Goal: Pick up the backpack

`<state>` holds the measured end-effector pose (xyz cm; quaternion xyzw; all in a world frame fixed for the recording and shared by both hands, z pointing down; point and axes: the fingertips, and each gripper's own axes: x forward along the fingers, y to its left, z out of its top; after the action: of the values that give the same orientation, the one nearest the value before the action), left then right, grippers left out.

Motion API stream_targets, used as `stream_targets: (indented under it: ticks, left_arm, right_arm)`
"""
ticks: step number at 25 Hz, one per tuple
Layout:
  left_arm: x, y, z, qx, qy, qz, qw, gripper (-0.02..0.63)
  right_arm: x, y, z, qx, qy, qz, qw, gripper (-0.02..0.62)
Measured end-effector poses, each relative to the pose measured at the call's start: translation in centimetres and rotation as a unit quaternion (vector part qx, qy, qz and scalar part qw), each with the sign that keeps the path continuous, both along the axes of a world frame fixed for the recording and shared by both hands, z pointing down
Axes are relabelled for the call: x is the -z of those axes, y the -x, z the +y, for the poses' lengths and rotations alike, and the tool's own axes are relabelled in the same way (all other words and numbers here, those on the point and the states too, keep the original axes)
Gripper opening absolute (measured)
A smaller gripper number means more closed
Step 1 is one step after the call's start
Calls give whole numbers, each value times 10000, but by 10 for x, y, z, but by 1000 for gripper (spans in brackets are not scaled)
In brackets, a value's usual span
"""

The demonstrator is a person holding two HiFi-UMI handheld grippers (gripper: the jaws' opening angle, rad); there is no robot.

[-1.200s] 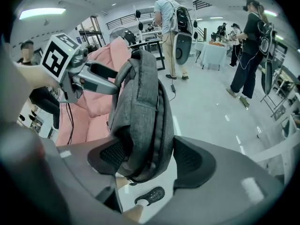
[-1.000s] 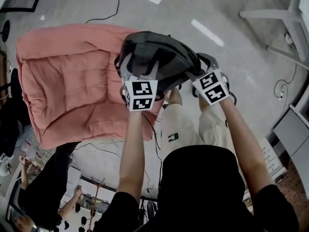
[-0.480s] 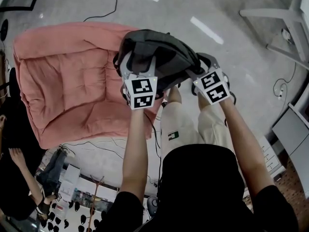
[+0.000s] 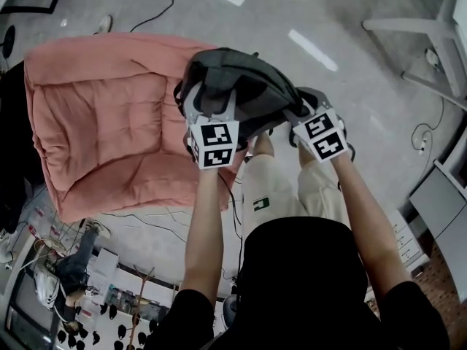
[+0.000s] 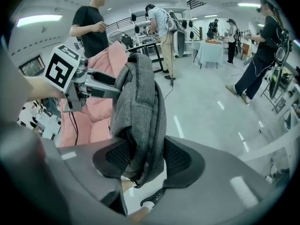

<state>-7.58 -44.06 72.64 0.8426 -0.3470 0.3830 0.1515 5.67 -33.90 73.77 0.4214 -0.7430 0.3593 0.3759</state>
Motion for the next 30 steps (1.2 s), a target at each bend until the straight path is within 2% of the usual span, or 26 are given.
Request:
stream_targets:
  ticks: [12, 17, 25, 30]
  left_arm:
    - [30, 19, 20, 93, -96, 69, 9999, 250]
    - [49, 35, 31, 155, -241, -30, 9996, 227]
    - [77, 60, 61, 507, -460, -105, 9976, 187]
    - [98, 60, 87, 746, -643, -117, 9951, 170]
  right_arm:
    - [17, 15, 15, 99, -78, -1, 9999, 178]
    - [29, 30, 25, 275, -121, -121, 9995, 169]
    - [49, 57, 52, 494, -225, -363, 9979, 158]
    - [60, 56, 72, 704, -348, -484, 9957, 153]
